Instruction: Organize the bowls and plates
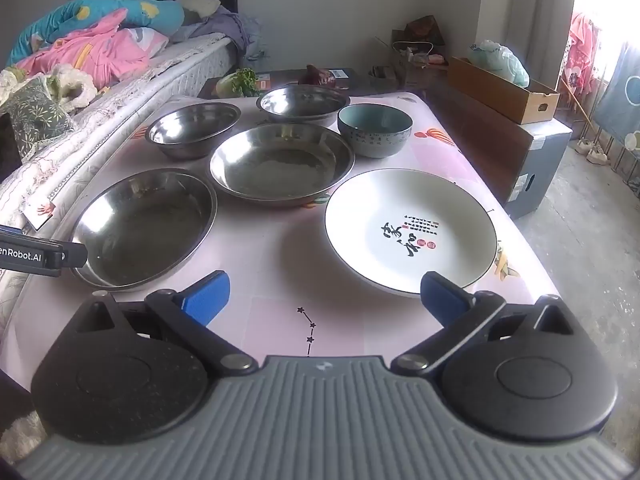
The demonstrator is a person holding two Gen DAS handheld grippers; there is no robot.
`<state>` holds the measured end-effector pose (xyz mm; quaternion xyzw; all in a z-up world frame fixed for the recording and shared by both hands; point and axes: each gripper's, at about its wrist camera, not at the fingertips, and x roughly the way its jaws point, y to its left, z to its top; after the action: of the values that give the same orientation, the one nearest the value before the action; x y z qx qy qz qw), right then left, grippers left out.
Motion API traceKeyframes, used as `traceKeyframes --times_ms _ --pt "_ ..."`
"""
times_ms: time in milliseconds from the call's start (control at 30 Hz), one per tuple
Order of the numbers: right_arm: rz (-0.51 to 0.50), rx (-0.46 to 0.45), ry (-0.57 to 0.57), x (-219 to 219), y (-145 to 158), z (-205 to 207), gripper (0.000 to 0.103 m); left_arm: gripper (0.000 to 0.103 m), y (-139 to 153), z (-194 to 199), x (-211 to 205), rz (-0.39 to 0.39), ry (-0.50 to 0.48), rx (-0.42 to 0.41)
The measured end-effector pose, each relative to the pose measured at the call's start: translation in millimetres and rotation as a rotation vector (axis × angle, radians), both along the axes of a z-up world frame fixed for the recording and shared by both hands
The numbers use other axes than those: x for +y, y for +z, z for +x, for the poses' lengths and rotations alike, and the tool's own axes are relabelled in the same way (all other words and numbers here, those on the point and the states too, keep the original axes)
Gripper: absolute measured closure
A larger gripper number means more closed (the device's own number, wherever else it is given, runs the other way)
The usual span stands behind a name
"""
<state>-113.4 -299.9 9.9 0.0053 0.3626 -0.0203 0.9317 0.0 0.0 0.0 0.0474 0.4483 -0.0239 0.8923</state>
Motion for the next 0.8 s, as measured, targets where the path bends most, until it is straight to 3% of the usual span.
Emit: traceKeyframes --times_ms 333,800 --pt "0.019 0.018 -0.003 -4 -2 1 0.001 0.0 1 -1 -5 -0.002 -0.016 0.009" --pt "0.01 0.024 -0.04 -14 3 -7 0.001 0.0 -5 -8 -13 -0.003 -0.135 0.03"
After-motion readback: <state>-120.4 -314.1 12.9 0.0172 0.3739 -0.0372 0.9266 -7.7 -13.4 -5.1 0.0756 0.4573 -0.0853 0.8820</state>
